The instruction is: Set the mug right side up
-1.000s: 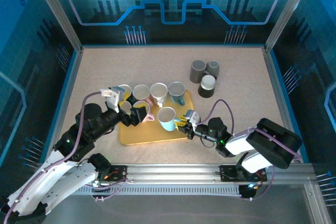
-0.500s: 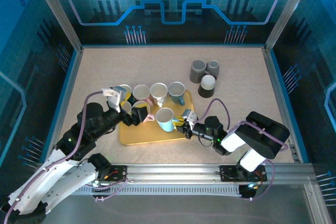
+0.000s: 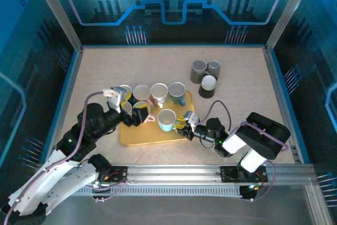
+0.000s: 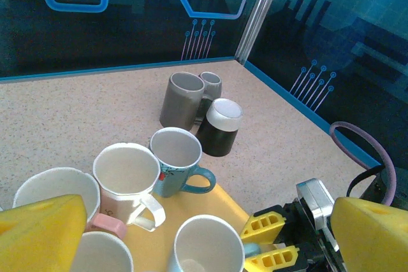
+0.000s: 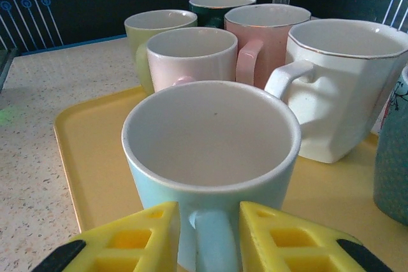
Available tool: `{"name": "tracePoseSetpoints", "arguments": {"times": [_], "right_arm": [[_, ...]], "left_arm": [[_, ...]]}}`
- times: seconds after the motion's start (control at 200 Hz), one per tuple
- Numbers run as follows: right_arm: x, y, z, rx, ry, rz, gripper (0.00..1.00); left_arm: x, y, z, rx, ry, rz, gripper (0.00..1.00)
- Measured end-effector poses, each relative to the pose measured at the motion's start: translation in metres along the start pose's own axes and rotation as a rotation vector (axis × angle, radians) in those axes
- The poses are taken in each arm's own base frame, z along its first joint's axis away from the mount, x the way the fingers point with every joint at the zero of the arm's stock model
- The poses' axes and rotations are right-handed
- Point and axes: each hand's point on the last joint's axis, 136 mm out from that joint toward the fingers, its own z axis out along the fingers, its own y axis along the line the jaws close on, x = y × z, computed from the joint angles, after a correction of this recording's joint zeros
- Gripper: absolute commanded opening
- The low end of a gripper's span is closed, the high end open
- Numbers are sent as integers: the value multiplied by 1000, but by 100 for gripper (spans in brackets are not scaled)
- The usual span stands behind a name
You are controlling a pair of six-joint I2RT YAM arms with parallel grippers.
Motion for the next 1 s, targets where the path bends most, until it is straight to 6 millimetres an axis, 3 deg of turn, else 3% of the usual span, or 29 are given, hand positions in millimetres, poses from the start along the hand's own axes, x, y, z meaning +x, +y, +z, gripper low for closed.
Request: {"name": "tracePoseSetpoints", "arguments": {"times": [0.225,0.6,1.0], "right_arm": [[13,-1,4,10,41,9,26],[8,-8,26,32,74,-13,11],[4,-15,36,65,92,-33,11]], "left_arm": [[0,0,0,0,0,0,99],[1,0,1,-1,4,1,99],[4,1,6,-6,20,0,99]]}}
